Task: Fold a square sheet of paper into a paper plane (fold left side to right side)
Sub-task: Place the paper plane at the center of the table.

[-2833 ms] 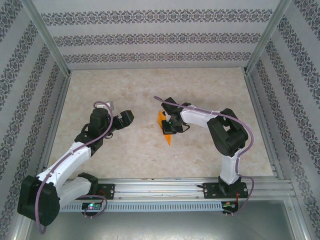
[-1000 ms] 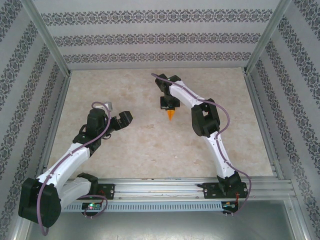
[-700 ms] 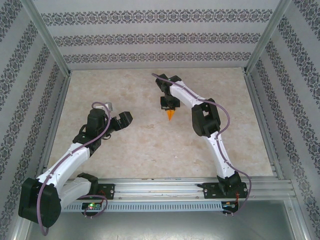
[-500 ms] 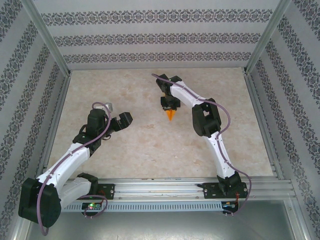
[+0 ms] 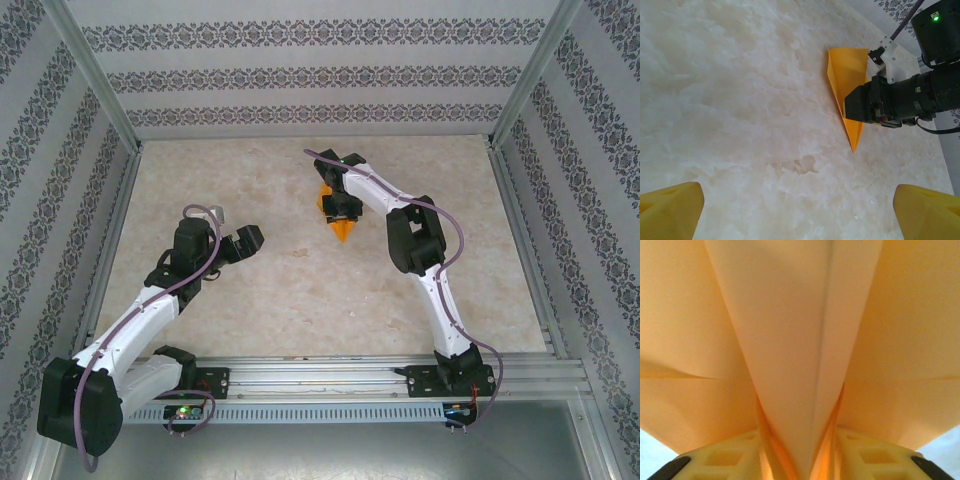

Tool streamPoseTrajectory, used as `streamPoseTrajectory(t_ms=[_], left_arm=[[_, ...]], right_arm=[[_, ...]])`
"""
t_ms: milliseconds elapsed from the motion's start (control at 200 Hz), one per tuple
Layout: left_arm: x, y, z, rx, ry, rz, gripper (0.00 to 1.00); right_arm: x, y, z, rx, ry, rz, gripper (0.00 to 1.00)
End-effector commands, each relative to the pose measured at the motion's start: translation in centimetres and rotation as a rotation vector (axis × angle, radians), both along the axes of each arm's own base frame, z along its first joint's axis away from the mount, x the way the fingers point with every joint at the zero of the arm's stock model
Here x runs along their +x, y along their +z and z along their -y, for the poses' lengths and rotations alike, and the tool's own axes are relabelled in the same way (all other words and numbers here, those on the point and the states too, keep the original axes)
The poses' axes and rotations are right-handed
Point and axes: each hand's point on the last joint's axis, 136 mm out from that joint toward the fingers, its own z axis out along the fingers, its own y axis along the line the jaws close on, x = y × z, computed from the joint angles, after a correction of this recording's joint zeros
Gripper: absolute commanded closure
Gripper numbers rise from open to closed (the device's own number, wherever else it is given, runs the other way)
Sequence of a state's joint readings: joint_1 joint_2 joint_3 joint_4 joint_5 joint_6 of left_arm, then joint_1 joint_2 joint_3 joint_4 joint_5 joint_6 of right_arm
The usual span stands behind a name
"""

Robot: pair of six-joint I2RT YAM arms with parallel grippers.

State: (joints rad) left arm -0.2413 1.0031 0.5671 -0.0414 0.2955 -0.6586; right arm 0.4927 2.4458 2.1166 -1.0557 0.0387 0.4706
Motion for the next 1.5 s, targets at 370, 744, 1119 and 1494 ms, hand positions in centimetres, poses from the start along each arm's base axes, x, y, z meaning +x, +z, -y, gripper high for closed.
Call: streamPoseTrajectory(t_ms=[370, 744, 1119, 1494], left_arm=[[0.4, 2.0, -0.3, 0.001, -0.001, 0.044, 0.03], [0.4, 2.1, -0.3, -0.003, -0.003, 0.045, 0.03], [0.6, 2.4, -0.3, -0.001, 0.001, 0.052, 0.03], [0.9, 3.5, -1.5, 0.026, 0.033, 0.075, 0.0]], right_arm=[[-0.8, 2.8, 0.2, 0.023, 0.014, 0.014, 0.62], [-0.9, 3.2, 0.2, 0.022, 0.013, 0.016, 0.61], [-1.2, 4.9, 0.3, 0.02, 0.011, 0.036, 0.6], [-2.6, 10.7, 0.7, -0.001, 0.063, 0.15, 0.47]])
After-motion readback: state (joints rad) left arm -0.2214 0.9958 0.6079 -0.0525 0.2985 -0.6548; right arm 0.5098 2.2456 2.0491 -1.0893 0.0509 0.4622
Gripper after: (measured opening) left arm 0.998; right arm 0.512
